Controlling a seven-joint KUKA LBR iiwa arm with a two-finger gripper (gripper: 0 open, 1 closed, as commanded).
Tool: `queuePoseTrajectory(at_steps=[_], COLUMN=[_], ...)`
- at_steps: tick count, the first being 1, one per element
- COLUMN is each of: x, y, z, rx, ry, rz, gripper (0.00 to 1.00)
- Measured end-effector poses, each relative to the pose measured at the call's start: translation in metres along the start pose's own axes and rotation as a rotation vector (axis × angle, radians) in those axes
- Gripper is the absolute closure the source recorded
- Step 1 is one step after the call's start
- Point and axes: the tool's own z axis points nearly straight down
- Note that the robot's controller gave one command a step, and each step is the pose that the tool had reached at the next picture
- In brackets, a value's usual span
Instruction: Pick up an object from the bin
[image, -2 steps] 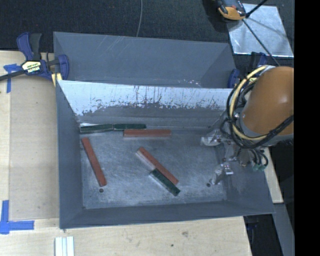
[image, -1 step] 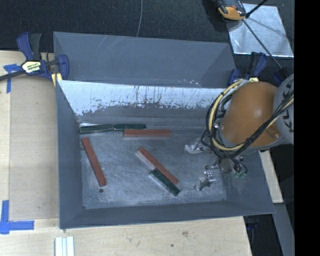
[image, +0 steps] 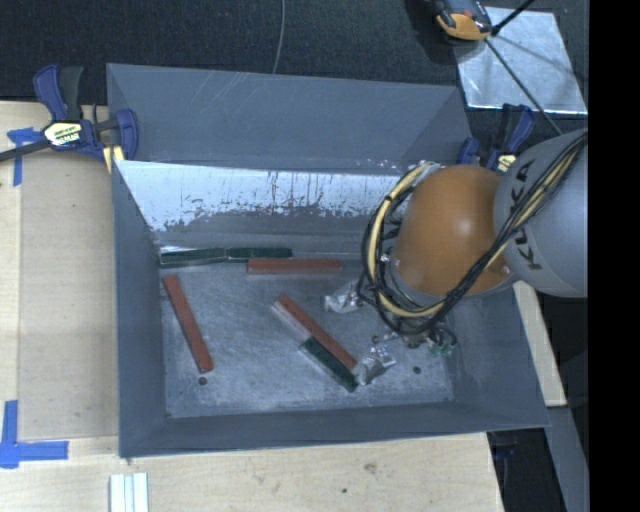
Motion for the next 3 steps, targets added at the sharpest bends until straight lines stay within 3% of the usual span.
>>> queuePoseTrajectory(at_steps=[1, 2, 3], x=[-0.003, -0.004, -0.027], y=[0.021, 0.018, 0.01], z=[0.016, 0.021, 0.035], rx=[-0.003, -0.002, -0.001], ry=[-0.001, 0.0, -0.002], rz=[0.051, 0.132, 0.273], gripper=[0.0, 0.0, 0.0])
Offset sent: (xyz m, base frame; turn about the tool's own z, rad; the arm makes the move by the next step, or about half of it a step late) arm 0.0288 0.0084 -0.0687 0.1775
